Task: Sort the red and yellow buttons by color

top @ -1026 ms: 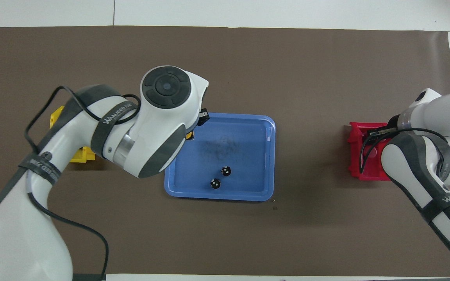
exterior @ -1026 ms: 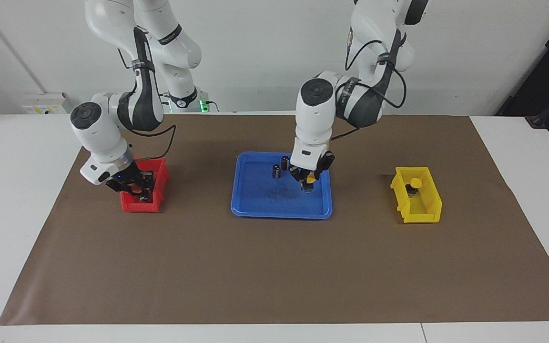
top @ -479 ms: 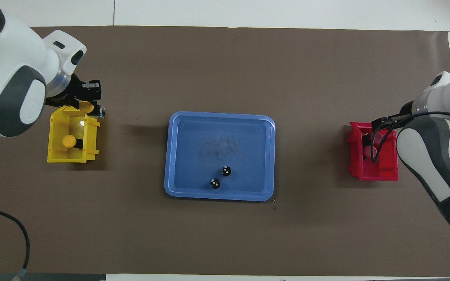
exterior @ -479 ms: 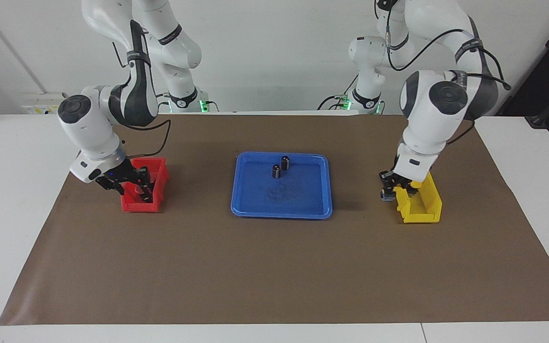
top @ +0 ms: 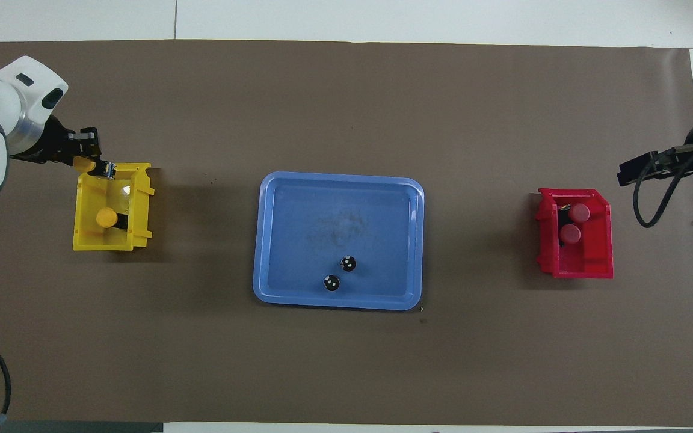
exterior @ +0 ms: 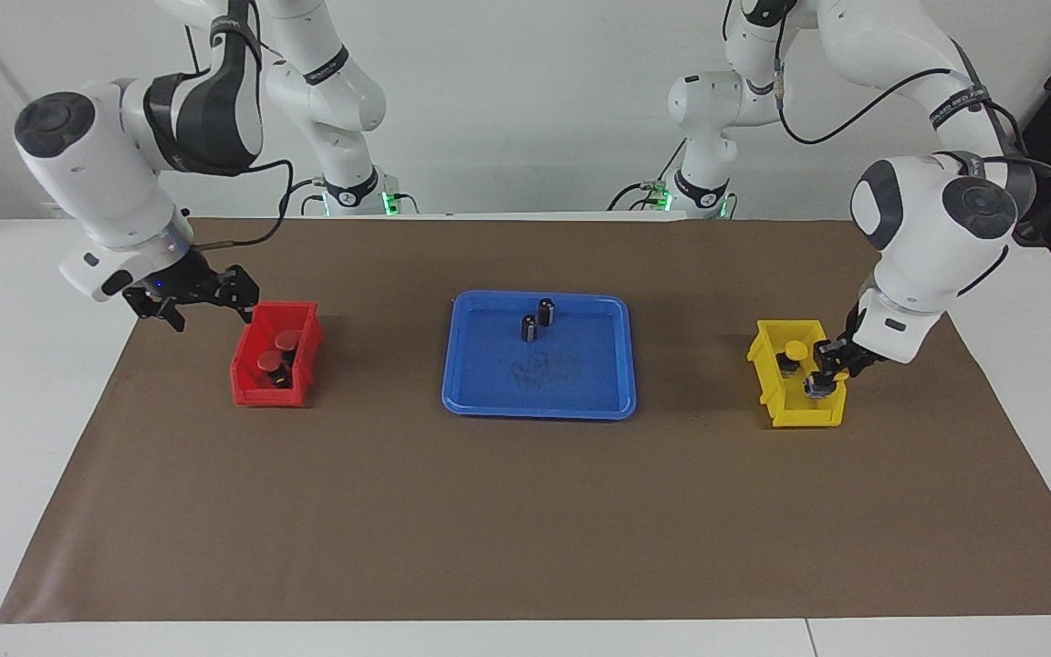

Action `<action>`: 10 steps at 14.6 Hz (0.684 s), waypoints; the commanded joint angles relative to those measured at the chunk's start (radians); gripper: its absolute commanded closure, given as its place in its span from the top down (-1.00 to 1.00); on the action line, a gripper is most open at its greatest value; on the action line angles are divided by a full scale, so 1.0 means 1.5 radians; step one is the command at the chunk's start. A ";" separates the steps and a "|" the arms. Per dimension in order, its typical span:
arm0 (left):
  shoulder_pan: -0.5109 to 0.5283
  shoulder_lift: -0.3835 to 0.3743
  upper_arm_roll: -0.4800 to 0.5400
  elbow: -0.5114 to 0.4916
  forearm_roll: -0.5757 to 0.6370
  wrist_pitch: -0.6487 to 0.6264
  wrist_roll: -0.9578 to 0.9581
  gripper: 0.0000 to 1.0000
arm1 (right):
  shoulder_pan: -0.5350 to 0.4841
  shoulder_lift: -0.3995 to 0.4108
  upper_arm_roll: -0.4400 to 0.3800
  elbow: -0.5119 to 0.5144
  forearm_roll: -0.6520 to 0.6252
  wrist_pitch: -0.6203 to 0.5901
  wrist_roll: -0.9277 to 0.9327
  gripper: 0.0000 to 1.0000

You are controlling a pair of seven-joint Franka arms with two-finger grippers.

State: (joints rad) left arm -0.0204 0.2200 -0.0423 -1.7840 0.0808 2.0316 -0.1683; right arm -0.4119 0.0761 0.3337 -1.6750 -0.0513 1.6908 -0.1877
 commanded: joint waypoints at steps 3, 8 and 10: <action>0.022 -0.046 -0.008 -0.100 0.011 0.076 0.024 -0.97 | -0.006 -0.011 0.007 0.106 0.001 -0.109 0.009 1.00; 0.015 -0.039 -0.008 -0.139 0.011 0.129 0.019 -0.97 | -0.004 -0.012 -0.007 0.109 0.004 -0.138 0.009 1.00; 0.014 -0.038 -0.008 -0.159 0.011 0.155 0.021 -0.97 | 0.132 -0.028 -0.151 0.104 0.003 -0.146 0.009 1.00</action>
State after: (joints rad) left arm -0.0043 0.1865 -0.0497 -1.9655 0.0808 2.2085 -0.1452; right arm -0.3663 0.0478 0.2694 -1.5230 -0.0513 1.4960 -0.1847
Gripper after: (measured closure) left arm 0.590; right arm 0.000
